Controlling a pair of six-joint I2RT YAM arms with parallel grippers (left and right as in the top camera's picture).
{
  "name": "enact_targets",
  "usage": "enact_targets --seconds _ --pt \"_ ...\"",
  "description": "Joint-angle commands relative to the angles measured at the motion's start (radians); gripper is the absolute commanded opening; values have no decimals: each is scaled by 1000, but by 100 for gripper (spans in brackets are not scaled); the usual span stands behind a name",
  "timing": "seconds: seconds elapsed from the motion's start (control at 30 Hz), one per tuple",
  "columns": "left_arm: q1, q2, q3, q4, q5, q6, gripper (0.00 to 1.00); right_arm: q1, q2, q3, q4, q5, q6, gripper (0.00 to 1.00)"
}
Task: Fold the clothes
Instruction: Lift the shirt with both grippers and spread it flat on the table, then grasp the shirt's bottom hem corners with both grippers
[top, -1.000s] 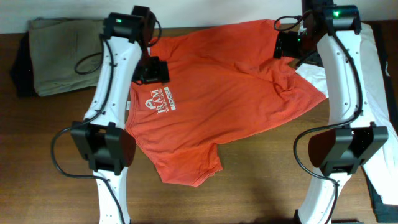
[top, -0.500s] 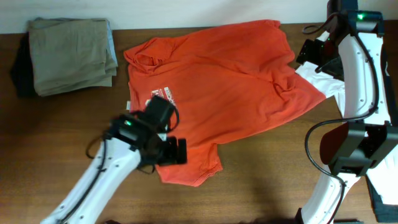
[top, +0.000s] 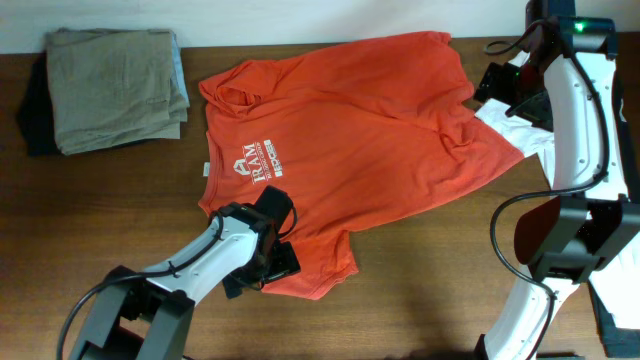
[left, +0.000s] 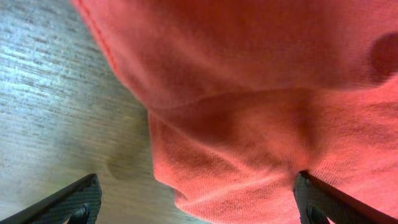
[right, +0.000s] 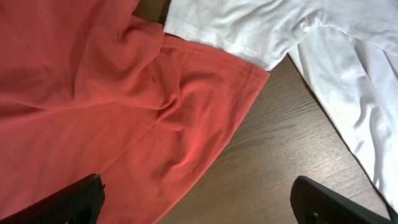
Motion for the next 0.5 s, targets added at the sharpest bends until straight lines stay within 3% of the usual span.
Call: enact_targets --seconds 0.0,0.03,0.07,0.1,0.23,0.33,0.47 --pt "-2 48 -12 34 -31 28 61 4 -35 -3 -16 -2 8 99" --pt "-2 48 -12 37 -31 28 31 4 -35 -9 -18 -2 8 99" --pt "-2 48 -12 38 -37 28 8 4 -35 -25 -18 0 8 99" --pt "-2 48 -12 37 -45 29 3 4 -35 -35 -17 2 8 99" --pt "101 47 -11 -41 -91 68 1 3 -35 -132 1 10 8 99" --pt "383 14 -4 -136 -119 69 1 3 -35 -246 61 5 8 99" --pt "481 3 -4 -140 -113 69 1 3 -35 -433 95 -28 9 99"
